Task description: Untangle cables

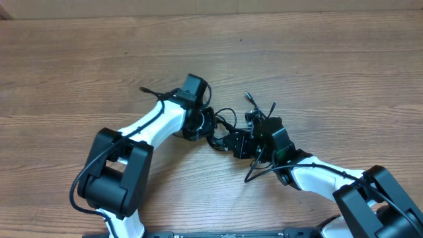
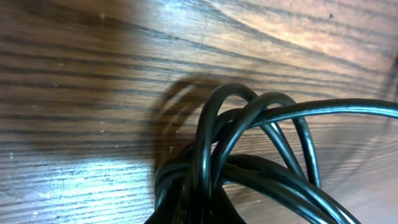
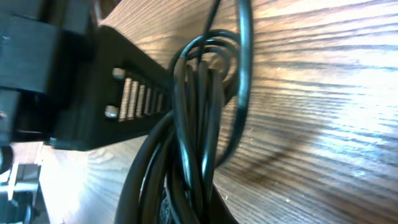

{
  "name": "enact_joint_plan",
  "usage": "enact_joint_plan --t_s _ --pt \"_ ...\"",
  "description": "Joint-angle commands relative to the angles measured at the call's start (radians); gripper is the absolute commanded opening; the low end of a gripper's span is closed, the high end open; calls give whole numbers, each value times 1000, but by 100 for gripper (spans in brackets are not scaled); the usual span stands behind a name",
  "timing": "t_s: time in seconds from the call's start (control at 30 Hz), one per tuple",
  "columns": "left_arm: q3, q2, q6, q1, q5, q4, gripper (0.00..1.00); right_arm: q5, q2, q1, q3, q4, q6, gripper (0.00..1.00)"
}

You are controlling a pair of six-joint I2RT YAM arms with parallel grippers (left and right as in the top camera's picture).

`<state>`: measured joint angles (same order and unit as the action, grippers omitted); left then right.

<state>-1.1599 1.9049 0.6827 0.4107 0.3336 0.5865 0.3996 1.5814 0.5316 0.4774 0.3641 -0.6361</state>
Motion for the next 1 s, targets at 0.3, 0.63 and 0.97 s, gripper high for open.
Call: enact_joint_plan --t_s 0.3,0.63,0.97 --pt "-50 -9 -145 -326 638 -30 4 -202 -9 2 1 -82 -184 4" --pt "-49 -9 -367 -285 748 44 4 -260 -9 2 2 -82 -203 4" --pt "-49 -9 -414 -240 630 49 4 -300 -9 2 2 -28 -197 4"
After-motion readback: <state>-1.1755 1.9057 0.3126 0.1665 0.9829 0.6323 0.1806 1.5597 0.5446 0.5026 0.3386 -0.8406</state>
